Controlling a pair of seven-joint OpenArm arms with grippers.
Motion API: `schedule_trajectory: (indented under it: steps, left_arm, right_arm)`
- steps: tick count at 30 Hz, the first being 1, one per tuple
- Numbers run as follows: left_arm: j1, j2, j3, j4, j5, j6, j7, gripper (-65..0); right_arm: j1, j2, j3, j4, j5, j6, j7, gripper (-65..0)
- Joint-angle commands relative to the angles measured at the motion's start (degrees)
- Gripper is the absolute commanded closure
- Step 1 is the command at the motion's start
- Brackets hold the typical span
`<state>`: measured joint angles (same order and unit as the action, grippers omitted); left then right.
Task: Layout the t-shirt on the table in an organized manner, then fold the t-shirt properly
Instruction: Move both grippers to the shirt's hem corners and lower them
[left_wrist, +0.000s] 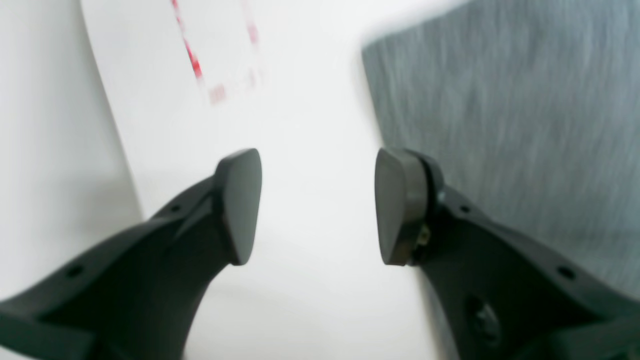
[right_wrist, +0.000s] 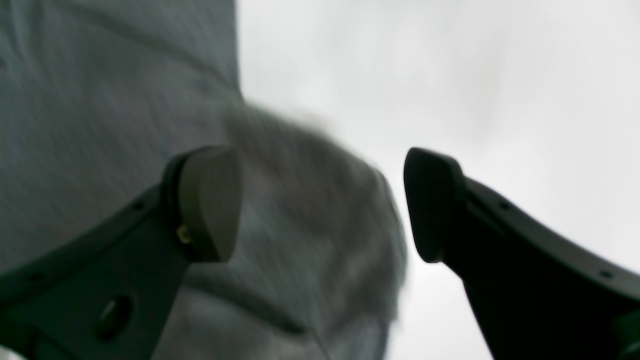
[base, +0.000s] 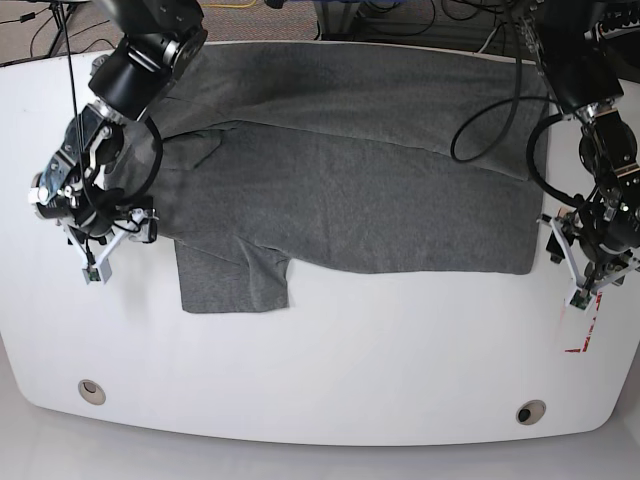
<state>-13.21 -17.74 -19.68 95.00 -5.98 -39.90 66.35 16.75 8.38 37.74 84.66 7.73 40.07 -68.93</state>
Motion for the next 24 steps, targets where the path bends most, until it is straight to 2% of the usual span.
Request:
schedule_trajectory:
  steps: [1, 5, 8, 12, 18, 24]
  left_arm:
    - [-2.22, -0.42, 0.12, -1.51, -0.57, -0.1, -4.41, -33.9]
    - [-2.92, -0.33, 0.21, -4.76, -0.48, 3.02, -9.42, -34.0]
    - [-3.45, -0.33, 1.18, -6.34, -0.48, 4.16, -11.45, -34.0]
    - [-3.89, -0.5, 2.23, -7.75, -0.48, 4.52, -12.06, -33.9]
    - [-3.71, -0.59, 2.23, -8.19, -0.48, 4.52, -12.24, -33.9]
    - [-3.62, -0.42, 2.32, -8.54, -0.48, 4.52, -12.24, -33.9]
  right_arm:
    - [3.25, 0.89, 0.02, -3.39, 0.41, -0.07, 2.68, -46.8]
    - [6.15, 0.89, 0.02, -9.1, 0.41, -0.07, 6.82, -46.8]
    - [7.73, 0.89, -0.07, -13.59, 0.41, -0.07, 10.16, -46.8]
    - [9.58, 0.98, -0.33, -19.92, 0.41, -0.07, 15.08, -46.8]
    - [10.98, 1.33, -6.22, -27.48, 0.32, -0.07, 20.79, -46.8]
    - [10.98, 1.07, -10.53, -30.11, 0.41, -0.07, 24.84, -46.8]
